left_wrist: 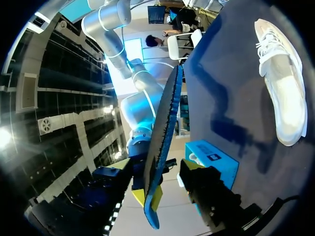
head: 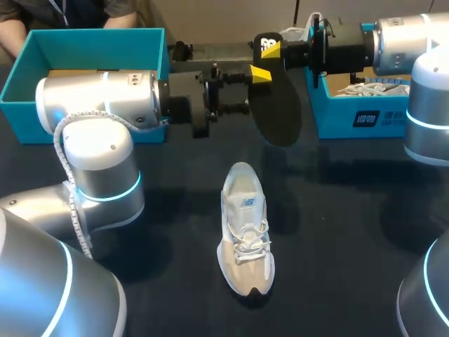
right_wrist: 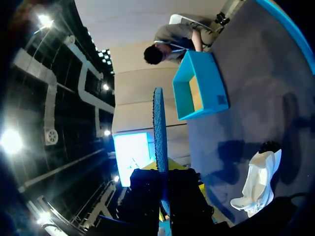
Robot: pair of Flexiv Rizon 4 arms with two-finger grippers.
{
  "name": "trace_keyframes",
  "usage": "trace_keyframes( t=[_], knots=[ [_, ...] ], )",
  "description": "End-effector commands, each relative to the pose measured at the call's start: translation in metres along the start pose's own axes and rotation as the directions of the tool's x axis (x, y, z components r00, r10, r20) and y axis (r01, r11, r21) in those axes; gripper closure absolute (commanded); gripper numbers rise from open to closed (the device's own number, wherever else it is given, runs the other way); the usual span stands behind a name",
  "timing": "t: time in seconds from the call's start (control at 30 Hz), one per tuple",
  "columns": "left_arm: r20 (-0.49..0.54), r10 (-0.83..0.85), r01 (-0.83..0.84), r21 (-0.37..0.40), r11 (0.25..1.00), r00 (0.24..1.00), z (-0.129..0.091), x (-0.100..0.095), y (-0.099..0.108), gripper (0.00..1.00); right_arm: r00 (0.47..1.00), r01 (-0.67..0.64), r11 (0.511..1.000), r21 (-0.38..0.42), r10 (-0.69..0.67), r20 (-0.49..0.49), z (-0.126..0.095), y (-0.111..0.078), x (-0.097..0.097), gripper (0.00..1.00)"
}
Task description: Take the shoe out of the shoebox, open the shoe tongue, remove and reinsert the insole, then place the shoe into the shoebox
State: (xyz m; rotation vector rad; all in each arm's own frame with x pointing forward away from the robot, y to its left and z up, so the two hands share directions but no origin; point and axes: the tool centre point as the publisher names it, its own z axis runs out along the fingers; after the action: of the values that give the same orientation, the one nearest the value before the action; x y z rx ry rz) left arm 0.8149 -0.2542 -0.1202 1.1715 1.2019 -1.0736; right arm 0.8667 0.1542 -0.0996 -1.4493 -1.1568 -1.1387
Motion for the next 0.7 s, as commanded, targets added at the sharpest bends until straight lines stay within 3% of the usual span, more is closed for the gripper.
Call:
trace_keyframes(
  t=[0.03,0.1,0.4,0.7],
  knots=[
    [0.0,0.002,-0.002,-0.006,1.0,1.0,0.0076,-0.0008,0.0006,0.53,1.0,-0.001,1.0,-0.002,0.001,0.004,0.0,-0.0009,0.0005,1.0],
    [0.002,0.005,-0.005,-0.006,1.0,1.0,0.0085,-0.0014,-0.0002,0.58,1.0,-0.001,1.0,-0.002,0.001,0.004,0.0,-0.0009,0.0005,1.0],
    [0.002,0.013,-0.013,-0.008,1.0,1.0,0.0135,-0.0027,-0.001,0.62,1.0,-0.001,1.0,-0.002,0.001,0.004,0.0,-0.0009,0.0005,1.0],
    [0.004,0.021,-0.021,-0.017,1.0,1.0,0.0097,-0.0038,-0.0016,0.72,1.0,-0.001,1.0,-0.002,0.001,0.004,0.0,-0.0009,0.0005,1.0]
  ],
)
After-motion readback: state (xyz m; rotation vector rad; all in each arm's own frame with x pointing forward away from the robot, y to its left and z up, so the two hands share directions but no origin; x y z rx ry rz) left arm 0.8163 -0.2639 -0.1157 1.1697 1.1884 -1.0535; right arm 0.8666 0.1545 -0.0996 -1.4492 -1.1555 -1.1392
